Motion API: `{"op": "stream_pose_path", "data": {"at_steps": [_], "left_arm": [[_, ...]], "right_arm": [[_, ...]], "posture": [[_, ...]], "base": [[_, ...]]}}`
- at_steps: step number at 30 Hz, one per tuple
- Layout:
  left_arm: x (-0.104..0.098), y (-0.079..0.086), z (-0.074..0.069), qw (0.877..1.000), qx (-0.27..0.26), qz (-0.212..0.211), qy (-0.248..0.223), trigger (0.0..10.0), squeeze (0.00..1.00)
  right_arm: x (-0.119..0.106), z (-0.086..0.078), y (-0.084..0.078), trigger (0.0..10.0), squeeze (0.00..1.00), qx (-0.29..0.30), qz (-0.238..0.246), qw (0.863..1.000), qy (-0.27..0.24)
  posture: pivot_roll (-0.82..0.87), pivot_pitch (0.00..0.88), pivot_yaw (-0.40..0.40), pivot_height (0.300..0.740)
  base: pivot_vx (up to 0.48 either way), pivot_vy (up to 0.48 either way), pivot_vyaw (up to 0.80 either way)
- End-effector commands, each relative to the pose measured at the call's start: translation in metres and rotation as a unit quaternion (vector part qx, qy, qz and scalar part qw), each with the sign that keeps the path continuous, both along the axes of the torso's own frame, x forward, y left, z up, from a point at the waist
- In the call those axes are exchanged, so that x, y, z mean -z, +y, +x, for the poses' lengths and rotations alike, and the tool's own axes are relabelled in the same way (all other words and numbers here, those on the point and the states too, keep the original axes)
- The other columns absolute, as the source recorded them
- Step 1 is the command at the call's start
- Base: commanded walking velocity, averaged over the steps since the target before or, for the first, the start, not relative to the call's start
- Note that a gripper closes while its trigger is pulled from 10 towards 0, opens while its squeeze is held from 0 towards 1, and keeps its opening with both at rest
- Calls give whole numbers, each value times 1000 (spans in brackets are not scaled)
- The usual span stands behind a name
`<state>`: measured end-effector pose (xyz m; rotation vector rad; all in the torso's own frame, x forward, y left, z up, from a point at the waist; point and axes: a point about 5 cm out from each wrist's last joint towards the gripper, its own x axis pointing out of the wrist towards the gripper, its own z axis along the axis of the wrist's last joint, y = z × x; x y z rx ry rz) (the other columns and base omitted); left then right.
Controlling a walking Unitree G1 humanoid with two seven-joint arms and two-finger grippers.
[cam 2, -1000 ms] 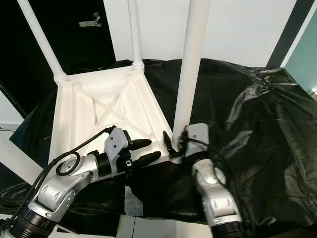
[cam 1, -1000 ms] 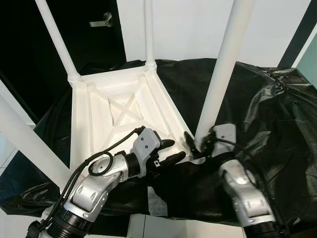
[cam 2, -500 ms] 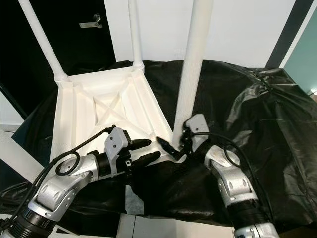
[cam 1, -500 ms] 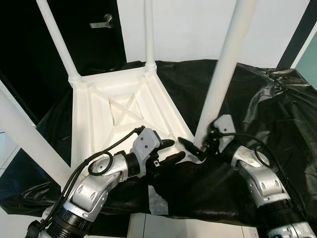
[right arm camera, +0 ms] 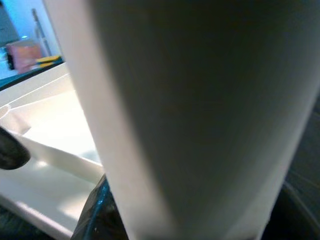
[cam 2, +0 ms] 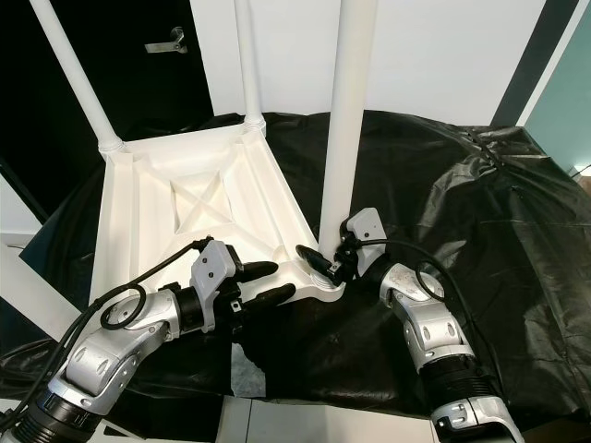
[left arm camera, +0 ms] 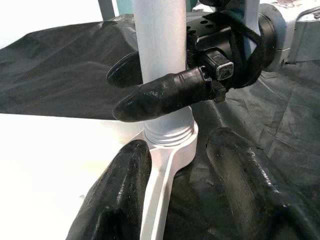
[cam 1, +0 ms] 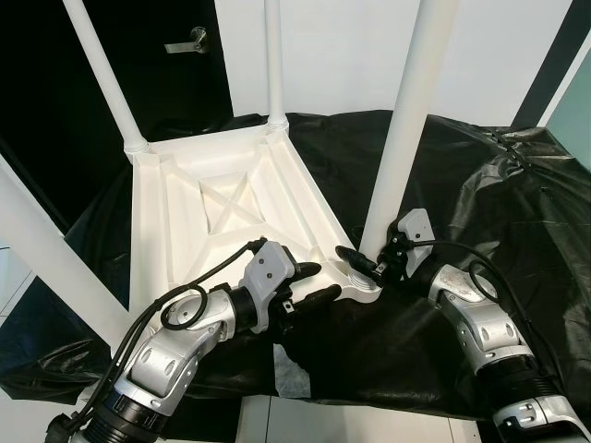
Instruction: Building children table
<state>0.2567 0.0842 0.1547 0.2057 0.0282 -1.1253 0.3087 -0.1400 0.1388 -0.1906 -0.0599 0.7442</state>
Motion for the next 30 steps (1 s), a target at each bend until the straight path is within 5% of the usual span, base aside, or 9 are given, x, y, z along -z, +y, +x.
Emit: {"op": "stream_pose_path", "data": {"at_steps": [1, 2, 12, 14, 18, 23, 30], "left_arm": [[2, -2, -2, 1000, 27, 11, 4, 10000, 0], [2, -2, -1, 1000, 28, 11, 4, 10000, 0], [2, -5, -2, 999, 34, 12, 4, 10000, 0], [2, -5, -1, 999, 35, 13, 5, 10000, 0], [2, -5, -1, 999, 36, 14, 6, 10000, 0], [2, -4, -1, 999, 36, 14, 6, 10000, 0], [2, -3, -3, 999, 37, 14, 7, 10000, 0]], "right_arm": [[8, -3, 3, 0, 0, 12, -2, 1000, 13], [9, -4, 3, 10000, 0, 30, 0, 1000, 8], [12, -10, 8, 10000, 0, 190, 30, 981, -8], [17, -12, 9, 10000, 0, 271, 35, 962, -3], [21, -14, 15, 10000, 0, 335, 56, 940, 16], [22, -14, 17, 10000, 0, 353, 61, 933, 21], [19, -21, 38, 10000, 0, 330, 66, 941, 17]], "posture": [[24, 0, 6, 740], [22, 0, 8, 740], [11, 0, 22, 740], [10, 0, 24, 740], [9, 0, 23, 740], [9, 0, 23, 740], [13, 0, 22, 740]], "base": [[0, 0, 0], [0, 0, 0], [0, 0, 0], [0, 0, 0], [0, 0, 0], [0, 0, 0], [0, 0, 0]]}}
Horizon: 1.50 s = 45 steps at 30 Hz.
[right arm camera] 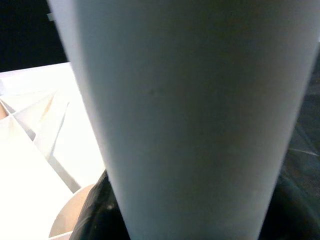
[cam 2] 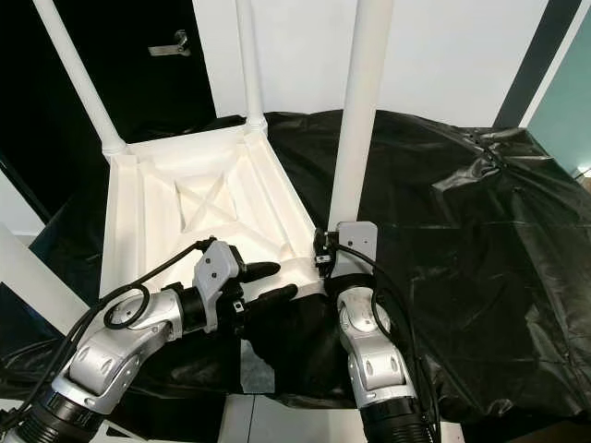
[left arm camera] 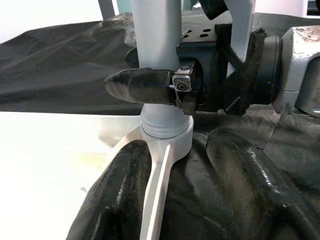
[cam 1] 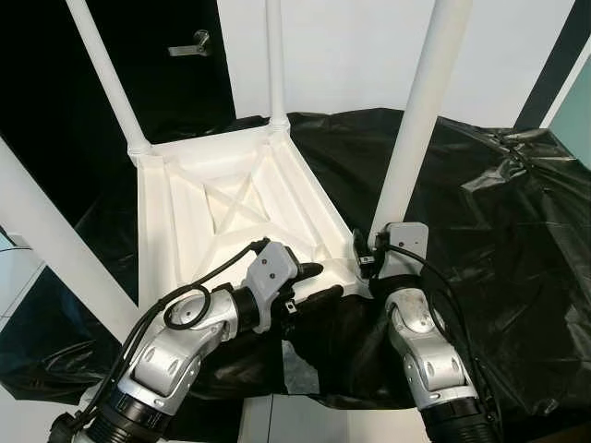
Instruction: Building children table
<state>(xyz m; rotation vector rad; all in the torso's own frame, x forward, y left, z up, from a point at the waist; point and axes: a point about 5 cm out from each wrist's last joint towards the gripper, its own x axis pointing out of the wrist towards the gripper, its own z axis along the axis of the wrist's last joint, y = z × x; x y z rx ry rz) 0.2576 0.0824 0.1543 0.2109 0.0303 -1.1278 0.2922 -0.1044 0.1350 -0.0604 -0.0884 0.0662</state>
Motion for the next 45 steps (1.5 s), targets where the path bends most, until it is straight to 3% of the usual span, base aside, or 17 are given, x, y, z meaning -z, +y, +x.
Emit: {"op": "stream_pose_path", "data": {"at_steps": [1, 2, 3, 5, 6, 11, 13, 18, 19, 21, 22, 29, 30, 31, 32, 39, 45], "left_arm": [[1, -1, -3, 999, 34, 12, 7, 10000, 0], [1, -1, -3, 999, 33, 12, 6, 10000, 0], [1, -1, -3, 999, 32, 12, 6, 10000, 0], [0, -1, -3, 999, 32, 12, 6, 10000, 0], [1, -1, -4, 999, 32, 12, 6, 10000, 0], [1, -2, -4, 999, 31, 11, 7, 10000, 0], [0, -2, -4, 999, 31, 10, 7, 10000, 0], [0, -2, -4, 999, 31, 10, 6, 10000, 0], [0, -2, -3, 999, 31, 11, 6, 10000, 0], [0, -2, -3, 999, 31, 11, 6, 10000, 0], [0, -1, -3, 999, 32, 11, 6, 10000, 0], [0, 0, -1, 999, 30, 10, 5, 10000, 0], [0, 0, -1, 1000, 29, 10, 4, 10000, 0], [0, 0, -1, 1000, 29, 10, 4, 10000, 0], [-1, 1, -1, 1000, 26, 9, 3, 10000, 0], [0, 5, -2, 1000, 16, 10, 2, 10000, 0], [1, 4, -2, 1000, 15, 10, 4, 10000, 0]], "right_arm": [[14, -5, 4, 10000, 0, -6, 1, 999, 37], [14, -5, 5, 10000, 0, -10, 3, 999, 36], [12, -5, 6, 10000, 710, -13, 3, 999, 33], [11, -5, 6, 10000, 710, -15, 5, 999, 30], [10, -6, 5, 10000, 1000, -14, 4, 1000, 27], [7, -7, 0, 10000, 1000, -33, 7, 999, 17], [5, -9, -9, 10000, 1000, -75, 4, 997, 4], [2, -10, -20, 10000, 1000, -112, -9, 994, -9], [1, -9, -27, 10000, 545, -150, -20, 989, -5], [1, -9, -27, 10000, 545, -150, -20, 989, -5], [0, -7, -33, 10000, 0, -189, -34, 981, -3], [-4, 4, -39, 10000, 0, -280, -74, 957, 5], [-3, 7, -38, 8588, 0, -298, -82, 951, 9], [-3, 7, -38, 8588, 0, -298, -82, 951, 9], [-3, 10, -36, 0, 0, -316, -92, 944, 13], [3, 9, -36, 0, 0, -352, -96, 930, 31], [6, 6, -43, 0, 0, -353, -92, 930, 39]], "posture": [[14, 0, 20, 740], [14, 0, 20, 740], [14, 0, 18, 740], [15, 0, 17, 740], [16, 0, 16, 740], [17, 0, 17, 740], [17, 0, 18, 740], [15, 0, 20, 740], [11, 0, 21, 740], [11, 0, 21, 740], [8, 0, 22, 740], [16, 0, 13, 740], [21, 0, 9, 740], [21, 0, 9, 740], [28, 0, 4, 740], [41, 0, -6, 740], [33, 0, -1, 740]], "base": [[0, 0, 0], [0, 0, 0], [0, 0, 0], [0, 0, 0], [0, 0, 0], [0, 0, 0], [0, 0, 0], [0, 0, 0], [0, 0, 0], [0, 0, 0], [0, 0, 0], [0, 0, 0], [0, 0, 0], [0, 0, 0], [0, 0, 0], [0, 0, 0], [0, 0, 0]]}}
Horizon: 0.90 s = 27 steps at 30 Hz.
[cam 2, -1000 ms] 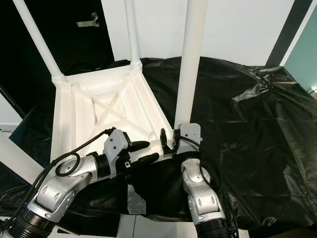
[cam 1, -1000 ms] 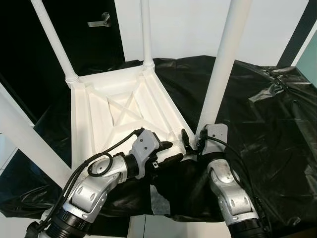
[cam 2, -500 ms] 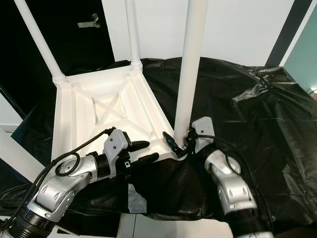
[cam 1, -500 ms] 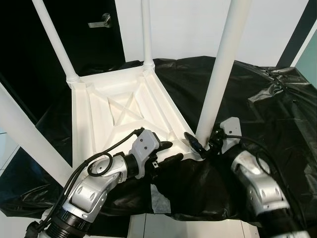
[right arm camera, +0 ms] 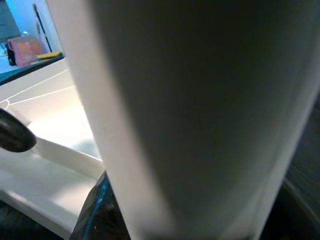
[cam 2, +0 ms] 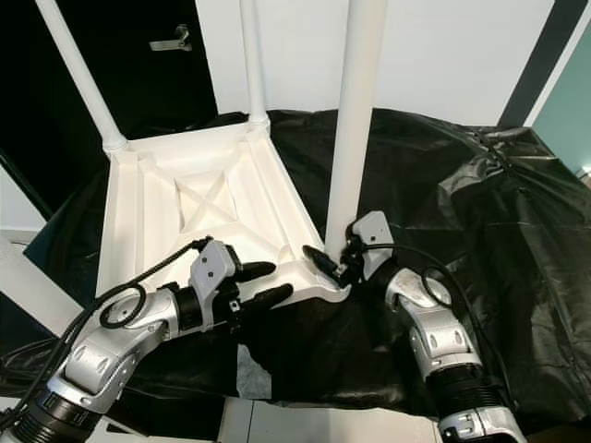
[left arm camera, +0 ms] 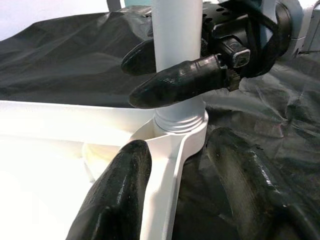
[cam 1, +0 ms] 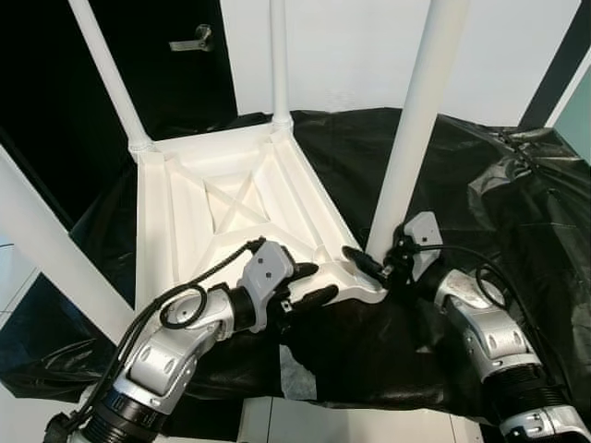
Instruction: Building children table
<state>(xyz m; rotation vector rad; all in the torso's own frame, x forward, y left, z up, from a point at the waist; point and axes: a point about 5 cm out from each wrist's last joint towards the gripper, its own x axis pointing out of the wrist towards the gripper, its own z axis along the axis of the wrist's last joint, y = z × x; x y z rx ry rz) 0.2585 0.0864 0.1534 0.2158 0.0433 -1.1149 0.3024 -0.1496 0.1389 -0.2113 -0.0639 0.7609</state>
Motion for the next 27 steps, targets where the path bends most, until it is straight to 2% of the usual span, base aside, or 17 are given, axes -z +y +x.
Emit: {"op": "stream_pose_path", "data": {"at_steps": [1, 4, 5, 6, 8, 12, 14, 17, 19, 21, 22, 25, 26, 27], "left_arm": [[0, -1, -3, 1000, 23, 5, 1, 10000, 0], [0, -2, -3, 1000, 24, 5, 1, 10000, 0], [0, -2, -2, 1000, 25, 5, 1, 10000, 0], [0, -3, -2, 1000, 26, 6, 0, 10000, 0], [0, -3, -2, 1000, 26, 6, 0, 10000, 0], [0, -4, -3, 1000, 28, 5, 2, 10000, 0], [0, -4, -3, 1000, 28, 5, 2, 10000, 0], [0, -2, -5, 999, 35, 8, 5, 10000, 0], [0, -2, -5, 999, 35, 9, 6, 10000, 0], [1, -1, -5, 999, 37, 10, 6, 10000, 0], [1, -1, -5, 999, 37, 10, 6, 10000, 0], [1, -1, -7, 999, 39, 9, 7, 10000, 0], [1, -1, -7, 999, 39, 9, 7, 10000, 0], [1, -1, -7, 999, 39, 10, 8, 10000, 0]], "right_arm": [[11, -5, -2, 0, 0, 2, -10, 1000, 19], [11, -5, -4, 0, 0, 16, -11, 1000, 17], [12, -5, -5, 8314, 0, 32, -9, 999, 19], [13, -6, -5, 10000, 0, 52, -9, 999, 14], [13, -6, -5, 10000, 0, 52, -9, 999, 14], [18, -11, 1, 10000, 0, 124, -9, 992, 2], [18, -11, 1, 10000, 0, 124, -9, 992, 2], [22, -17, 6, 10000, 0, 195, 11, 981, 7], [22, -18, 7, 10000, 0, 210, 17, 978, 10], [24, -20, 12, 10000, 0, 254, 39, 966, 19], [24, -20, 12, 10000, 0, 254, 39, 966, 19], [26, -23, 16, 10000, 0, 317, 61, 946, 27], [26, -23, 16, 10000, 0, 317, 61, 946, 27], [28, -23, 18, 10000, 0, 338, 72, 938, 33]], "posture": [[29, 0, 2, 740], [29, 0, 2, 740], [28, 0, 3, 740], [25, 0, 6, 740], [25, 0, 6, 740], [14, 0, 24, 740], [14, 0, 24, 740], [10, 0, 33, 740], [10, 0, 33, 740], [11, 0, 33, 740], [11, 0, 33, 740], [14, 0, 26, 740], [14, 0, 26, 740], [17, 0, 25, 740]], "base": [[0, 0, 0], [0, 0, 0], [0, 0, 0], [0, 0, 0], [0, 0, 0], [0, 0, 0], [0, 0, 0], [0, 0, 0], [0, 0, 0], [0, 0, 0], [0, 0, 0], [0, 0, 0], [0, 0, 0], [0, 0, 0]]}}
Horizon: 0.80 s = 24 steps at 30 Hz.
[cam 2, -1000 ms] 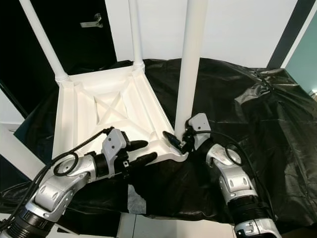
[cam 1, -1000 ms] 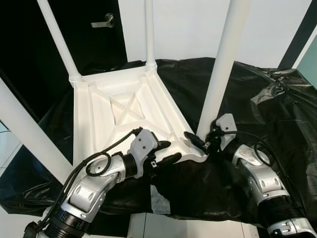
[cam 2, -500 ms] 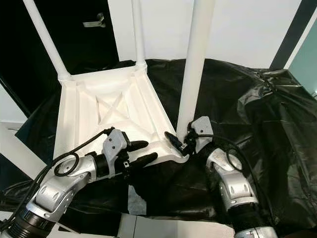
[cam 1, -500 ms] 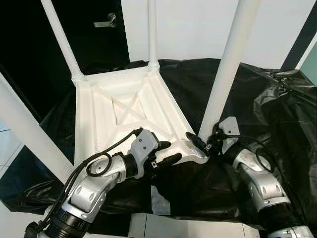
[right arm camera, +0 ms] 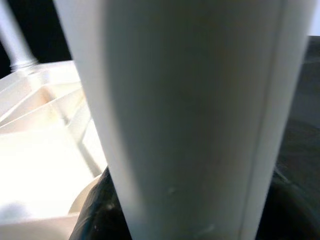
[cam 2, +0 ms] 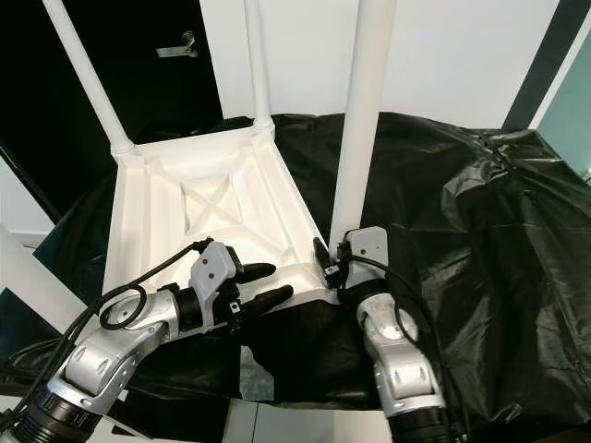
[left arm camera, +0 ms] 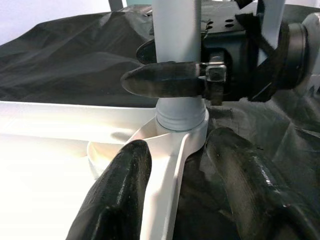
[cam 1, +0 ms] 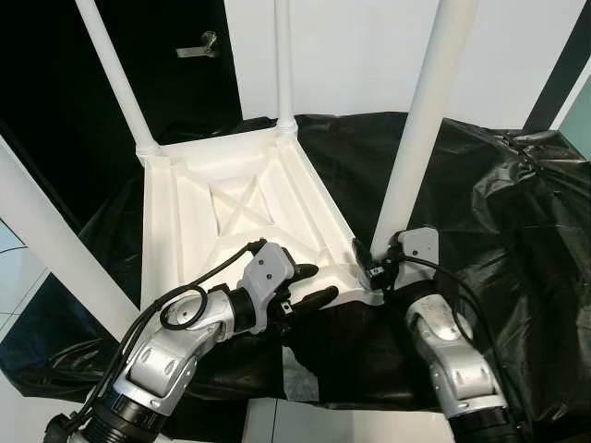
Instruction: Building children table
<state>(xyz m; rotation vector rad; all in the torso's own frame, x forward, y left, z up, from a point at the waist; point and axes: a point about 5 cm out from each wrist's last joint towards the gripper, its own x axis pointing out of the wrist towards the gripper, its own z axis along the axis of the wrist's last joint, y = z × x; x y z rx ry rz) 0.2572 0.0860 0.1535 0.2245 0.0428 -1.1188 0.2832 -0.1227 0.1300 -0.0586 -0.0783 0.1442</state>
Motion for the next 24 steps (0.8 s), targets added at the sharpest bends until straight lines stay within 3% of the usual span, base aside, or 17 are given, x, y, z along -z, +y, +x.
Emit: {"op": "stream_pose_path", "data": {"at_steps": [1, 6, 13, 14, 15, 16, 18, 19, 24], "left_arm": [[2, -1, -6, 999, 37, 7, 10, 10000, 0], [0, -1, -7, 999, 38, 7, 10, 10000, 0], [1, -2, -6, 999, 40, 10, 9, 10000, 0], [1, -2, -6, 999, 41, 9, 9, 10000, 0], [1, -3, -6, 999, 41, 9, 9, 10000, 0], [1, -3, -6, 999, 42, 9, 9, 10000, 0], [1, -4, -6, 999, 42, 9, 9, 10000, 0], [0, -4, -6, 999, 42, 8, 9, 10000, 0], [0, -3, -6, 999, 40, 8, 7, 10000, 0]], "right_arm": [[19, -5, -6, 10000, 0, 53, 7, 997, 50], [14, -8, 8, 10000, 0, 49, 18, 998, 39], [12, -9, 4, 10000, 0, 48, 5, 998, 32], [11, -9, 4, 10000, 114, 43, 6, 999, 29], [10, -10, 4, 10000, 114, 42, 7, 999, 28], [10, -10, 3, 10000, 824, 36, 6, 999, 25], [9, -10, 2, 10000, 824, 31, 5, 999, 24], [8, -11, 1, 10000, 1000, 21, 7, 1000, 22], [4, -18, -23, 10000, 1000, -55, -4, 998, 17]], "posture": [[17, 0, 26, 740], [19, 0, 26, 740], [14, 0, 25, 740], [12, 0, 24, 740], [12, 0, 24, 740], [11, 0, 24, 740], [10, 0, 25, 740], [10, 0, 23, 740], [15, 0, 13, 740]], "base": [[0, 0, 0], [0, 0, 0], [0, 0, 0], [0, 0, 0], [0, 0, 0], [0, 0, 0], [0, 0, 0], [0, 0, 0], [0, 0, 0]]}}
